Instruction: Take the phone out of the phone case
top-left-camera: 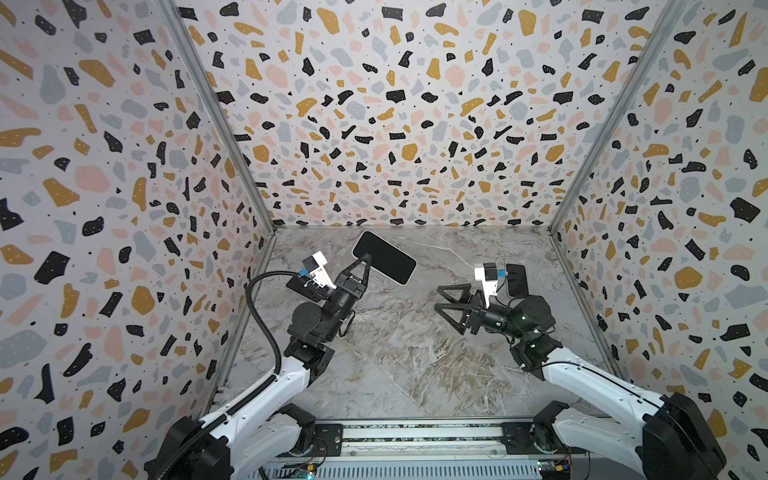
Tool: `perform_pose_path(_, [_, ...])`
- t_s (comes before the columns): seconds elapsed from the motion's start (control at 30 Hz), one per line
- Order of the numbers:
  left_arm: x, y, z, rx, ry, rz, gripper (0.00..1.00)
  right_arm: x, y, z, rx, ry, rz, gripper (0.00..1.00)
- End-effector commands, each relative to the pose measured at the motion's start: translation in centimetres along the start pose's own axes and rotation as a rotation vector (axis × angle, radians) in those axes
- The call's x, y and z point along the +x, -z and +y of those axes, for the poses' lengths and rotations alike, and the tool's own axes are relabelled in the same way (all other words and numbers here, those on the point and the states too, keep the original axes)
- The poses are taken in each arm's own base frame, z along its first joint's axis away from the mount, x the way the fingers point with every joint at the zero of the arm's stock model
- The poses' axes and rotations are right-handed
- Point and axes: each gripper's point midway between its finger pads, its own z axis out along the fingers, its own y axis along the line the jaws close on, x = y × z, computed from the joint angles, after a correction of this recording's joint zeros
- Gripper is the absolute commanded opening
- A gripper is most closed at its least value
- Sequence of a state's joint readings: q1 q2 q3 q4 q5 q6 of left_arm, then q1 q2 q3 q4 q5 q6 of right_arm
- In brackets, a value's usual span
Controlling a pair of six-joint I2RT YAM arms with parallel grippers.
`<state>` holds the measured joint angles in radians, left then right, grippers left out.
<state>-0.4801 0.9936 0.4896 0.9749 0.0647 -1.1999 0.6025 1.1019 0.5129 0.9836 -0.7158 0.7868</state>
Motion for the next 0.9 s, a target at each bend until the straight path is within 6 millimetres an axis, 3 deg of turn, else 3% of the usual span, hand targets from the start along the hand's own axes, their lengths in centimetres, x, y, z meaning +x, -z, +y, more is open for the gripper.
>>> perform_pose_path(0.0, [-1.9,0.3,-5.3,0.192,0.054,-0.073,0.0,-2.1,-0.2,4.1,-0.172,0.059,-0.084,0.9])
perform_pose_path(0.23, [0.0,-0.3,-6.7,0.257,0.116,-0.047,0.0,-1.9,-1.8,3.3,-0.199,0.021,-0.094,0.79])
perform_pose_path(0.43, [1.0,-0.6,-6.7,0.28,0.152,-0.028,0.0,-2.1,-2.6,2.9,-0.225,-0.006,-0.1,0.64])
perform_pose_path(0.87, [1.8,-0.6,-6.5,0.269,0.153,-0.006,0.0,-2.2,-3.2,2.6,-0.228,-0.019,-0.103,0.43])
